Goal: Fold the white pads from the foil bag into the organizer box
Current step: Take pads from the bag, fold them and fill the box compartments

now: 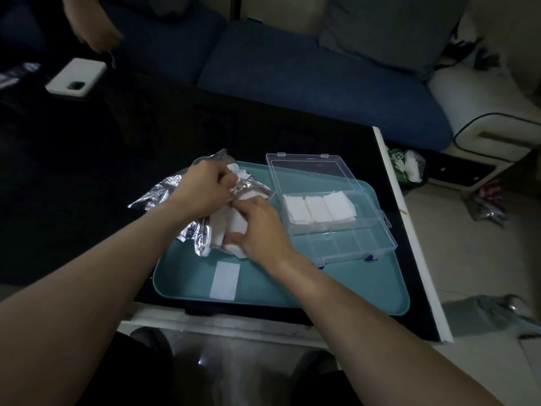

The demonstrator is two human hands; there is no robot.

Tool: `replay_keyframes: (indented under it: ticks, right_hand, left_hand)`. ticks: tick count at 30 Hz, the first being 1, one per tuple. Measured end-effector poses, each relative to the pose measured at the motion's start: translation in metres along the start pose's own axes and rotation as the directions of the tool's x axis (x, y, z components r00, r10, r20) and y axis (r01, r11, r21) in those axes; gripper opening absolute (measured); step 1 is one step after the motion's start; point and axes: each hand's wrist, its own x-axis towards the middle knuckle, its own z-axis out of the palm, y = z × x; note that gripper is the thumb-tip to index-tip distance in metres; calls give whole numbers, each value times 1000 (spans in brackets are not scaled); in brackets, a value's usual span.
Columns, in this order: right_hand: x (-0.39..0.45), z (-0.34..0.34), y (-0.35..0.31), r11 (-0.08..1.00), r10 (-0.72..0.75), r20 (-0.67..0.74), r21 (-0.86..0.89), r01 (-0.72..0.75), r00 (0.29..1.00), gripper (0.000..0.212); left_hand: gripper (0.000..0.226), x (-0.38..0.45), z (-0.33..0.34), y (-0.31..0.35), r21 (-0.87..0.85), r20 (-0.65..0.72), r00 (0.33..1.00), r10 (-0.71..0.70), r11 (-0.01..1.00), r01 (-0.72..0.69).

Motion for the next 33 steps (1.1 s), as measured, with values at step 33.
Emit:
replay_keyframes:
  ticks: [33]
  right_hand:
    - [-13, -58, 11, 556, 558, 132, 673, -487, 819, 19]
  left_hand:
    - [20, -3, 20, 13, 197, -41, 984, 172, 967, -161]
